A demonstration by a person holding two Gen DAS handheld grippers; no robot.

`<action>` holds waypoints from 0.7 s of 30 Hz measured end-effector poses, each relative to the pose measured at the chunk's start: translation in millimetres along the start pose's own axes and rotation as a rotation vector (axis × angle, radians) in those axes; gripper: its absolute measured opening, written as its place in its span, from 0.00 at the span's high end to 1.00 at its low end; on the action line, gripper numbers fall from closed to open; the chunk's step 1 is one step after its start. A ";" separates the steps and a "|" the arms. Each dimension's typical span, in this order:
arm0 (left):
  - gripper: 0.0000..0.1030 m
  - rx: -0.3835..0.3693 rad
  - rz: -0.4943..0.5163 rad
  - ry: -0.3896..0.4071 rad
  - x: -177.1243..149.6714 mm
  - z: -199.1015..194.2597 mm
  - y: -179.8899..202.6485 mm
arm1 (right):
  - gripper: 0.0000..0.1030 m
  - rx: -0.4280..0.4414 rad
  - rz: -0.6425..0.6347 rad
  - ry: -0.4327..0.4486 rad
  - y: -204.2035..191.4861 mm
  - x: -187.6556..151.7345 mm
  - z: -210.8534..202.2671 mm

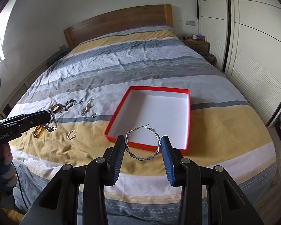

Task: Organize jewelry
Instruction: 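Carry the watch in the left tool and the earring in the right over the red box, then open the left tool to drop the watch while the right releases the earring into the box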

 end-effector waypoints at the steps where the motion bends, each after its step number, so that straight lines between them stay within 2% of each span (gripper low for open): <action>1: 0.79 -0.009 0.006 -0.007 5.4 7.7 3.7 | 0.62 -0.003 0.008 -0.001 7.7 4.4 3.8; 5: 0.79 -0.021 0.041 -0.026 27.0 41.5 18.8 | 0.62 -0.010 0.024 -0.005 29.9 25.2 25.4; 10: 0.79 -0.041 0.042 -0.084 43.2 98.0 24.0 | 0.62 -0.001 0.010 -0.040 38.0 41.1 63.9; 16: 0.79 -0.033 0.053 -0.199 35.4 171.0 19.5 | 0.62 0.015 -0.029 -0.143 42.5 28.2 118.2; 21: 0.79 -0.021 0.055 -0.263 19.0 203.2 13.2 | 0.62 0.042 -0.098 -0.245 43.5 13.1 153.2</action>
Point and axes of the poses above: each gripper's, at about its wrist camera, not at the fingertips, and z roughly the way its jaws point, y to its right, x to its top, the point moved 4 cm from there along z, roughly the way its jaws point, and after that the axes turned 8 degrees about -y, right-handed, at the moved point
